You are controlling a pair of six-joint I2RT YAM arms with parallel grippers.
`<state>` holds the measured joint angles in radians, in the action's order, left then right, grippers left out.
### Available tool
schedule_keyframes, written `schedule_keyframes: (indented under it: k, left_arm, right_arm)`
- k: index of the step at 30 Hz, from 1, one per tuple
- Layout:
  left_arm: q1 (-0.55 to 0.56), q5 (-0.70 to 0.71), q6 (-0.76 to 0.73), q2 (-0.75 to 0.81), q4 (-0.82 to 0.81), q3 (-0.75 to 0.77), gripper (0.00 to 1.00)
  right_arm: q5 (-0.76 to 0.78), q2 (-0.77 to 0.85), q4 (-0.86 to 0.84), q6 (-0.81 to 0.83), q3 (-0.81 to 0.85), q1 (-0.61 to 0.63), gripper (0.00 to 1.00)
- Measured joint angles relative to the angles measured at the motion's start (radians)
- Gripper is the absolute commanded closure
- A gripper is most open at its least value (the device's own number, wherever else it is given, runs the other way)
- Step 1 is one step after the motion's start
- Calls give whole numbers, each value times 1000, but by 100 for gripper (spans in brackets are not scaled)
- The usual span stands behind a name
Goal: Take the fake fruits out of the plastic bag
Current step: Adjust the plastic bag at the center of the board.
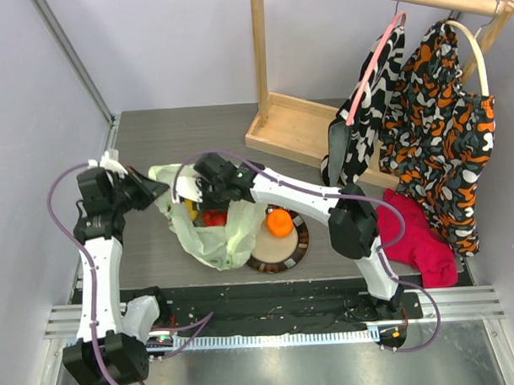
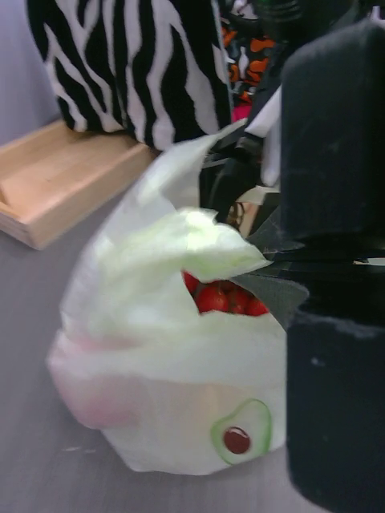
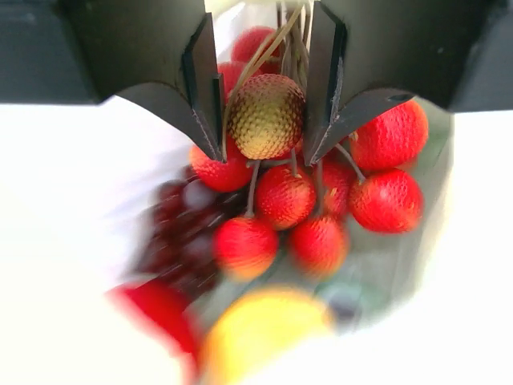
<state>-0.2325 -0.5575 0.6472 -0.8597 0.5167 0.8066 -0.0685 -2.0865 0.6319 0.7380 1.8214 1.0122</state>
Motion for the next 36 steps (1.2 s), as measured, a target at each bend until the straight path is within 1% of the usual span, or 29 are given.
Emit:
schedule_keyframes:
  k: [5, 7, 10, 13, 15, 19, 23, 25, 28, 34, 36]
  left_arm:
    - [-11, 23, -7, -147, -58, 262, 100]
    - [-27, 35, -11, -204, -72, 404, 100]
    - [-58, 57, -23, -241, -94, 566, 100]
    - [-69, 55, -27, -233, -123, 641, 100]
    - [-71, 36, -25, -204, -146, 629, 100]
    - [-71, 13, -19, -108, -163, 447, 100]
    - [-71, 14, -20, -50, -109, 246, 100]
    - [-71, 14, -20, -31, -77, 179, 100]
    - [-71, 13, -23, -5, -37, 127, 100]
    - [-71, 12, -31, 27, -25, 117, 100]
    - [-71, 11, -31, 29, -25, 116, 100]
  right_arm:
    - [-15, -61, -18, 4, 281, -1, 97]
    - [-20, -77, -39, 0, 392, -2, 98]
    - [-31, -73, -77, -17, 473, -6, 99]
    - [-61, -38, -132, -58, 464, -14, 99]
    - [-92, 5, -166, -90, 404, -19, 99]
    - [-136, 98, -207, -152, 231, -26, 99]
    - [-140, 100, -212, -201, 163, -34, 99]
    - [-143, 87, -212, -230, 166, -39, 99]
    - [-141, 65, -217, -280, 208, -48, 99]
    - [-96, 63, -269, -335, 348, -58, 99]
    - [-95, 91, -288, -342, 357, -62, 99]
